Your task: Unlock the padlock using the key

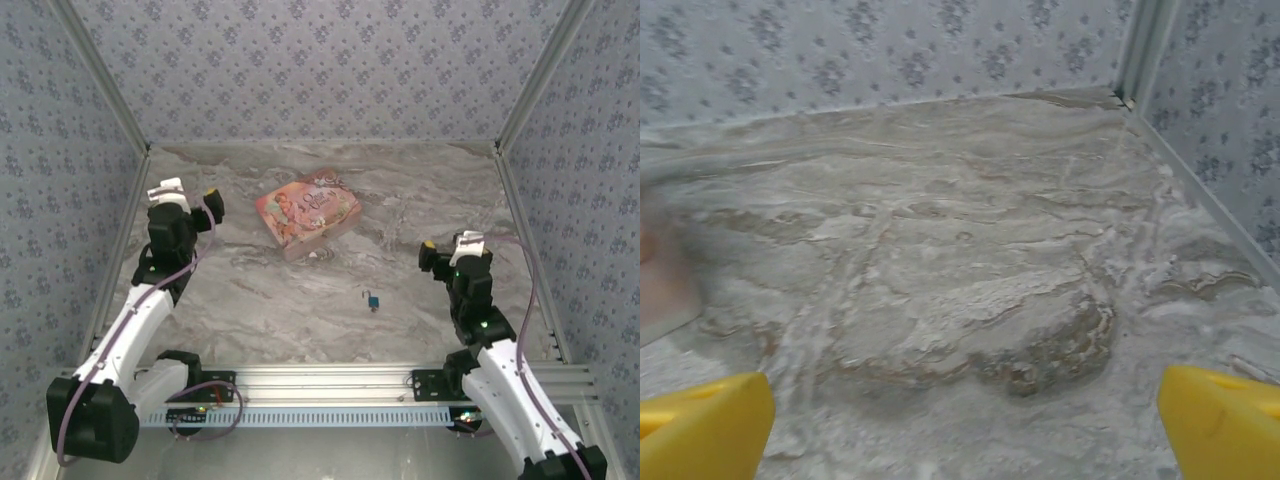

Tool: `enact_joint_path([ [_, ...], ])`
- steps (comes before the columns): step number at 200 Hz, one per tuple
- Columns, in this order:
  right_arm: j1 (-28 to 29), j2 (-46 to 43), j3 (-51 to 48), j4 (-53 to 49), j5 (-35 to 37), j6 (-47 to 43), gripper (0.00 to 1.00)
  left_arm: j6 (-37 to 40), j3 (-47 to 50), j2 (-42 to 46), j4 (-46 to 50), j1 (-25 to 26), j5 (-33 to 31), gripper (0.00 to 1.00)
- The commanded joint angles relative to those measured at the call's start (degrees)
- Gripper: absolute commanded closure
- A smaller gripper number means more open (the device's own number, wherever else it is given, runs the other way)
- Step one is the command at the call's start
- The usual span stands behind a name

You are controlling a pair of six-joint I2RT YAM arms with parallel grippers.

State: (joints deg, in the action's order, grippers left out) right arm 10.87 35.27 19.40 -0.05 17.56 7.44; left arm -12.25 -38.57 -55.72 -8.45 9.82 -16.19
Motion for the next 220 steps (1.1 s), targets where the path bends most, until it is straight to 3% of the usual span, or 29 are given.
enact_joint_path([
  [1,-3.8,5.9,-0.5,8.8,-3.0,-2.3,0.00,5.0,2.1,-0.4,-4.4,-0.3,-2.3,0.01],
  [46,-8.9,22.5,-4.5,29.6,-8.4,-6.0,0.00,5.2,9.3,-0.7,-6.6,-0.3,-3.8,0.01],
  [87,-9.2,36.4,-4.6,44.5,-13.1,-10.6,0.00,4.5,13.9,-1.7,-8.3,-0.4,-5.0,0.00],
  [107,-9.0,40.4,-3.3,47.2,-15.6,-12.6,0.00,4.5,14.5,-3.5,-8.5,-0.4,-5.2,0.00],
  [146,-9.2,51.4,-5.4,61.3,-14.8,-12.7,0.00,6.0,14.6,-7.0,-10.6,-0.9,-3.9,0.00],
  [171,-9.9,51.7,-1.6,54.8,-13.3,-11.4,0.00,6.4,15.8,-9.1,-14.6,-1.5,-2.6,0.00],
  [184,-11.4,51.9,2.9,46.2,-12.2,-8.7,0.00,6.9,17.2,-10.9,-19.2,-1.9,-1.1,0.01],
  [193,-13.7,51.7,2.5,46.9,-16.1,-7.4,0.00,7.6,18.1,-12.7,-23.0,-2.2,0.2,0.01],
  [213,-13.7,51.8,2.3,47.5,-16.1,-7.4,0.00,10.0,19.3,-17.9,-31.0,-2.2,2.5,0.01],
  [220,-13.6,51.8,2.4,47.4,-16.1,-7.4,0.00,10.5,17.7,-18.7,-28.9,-2.2,2.5,0.00],
])
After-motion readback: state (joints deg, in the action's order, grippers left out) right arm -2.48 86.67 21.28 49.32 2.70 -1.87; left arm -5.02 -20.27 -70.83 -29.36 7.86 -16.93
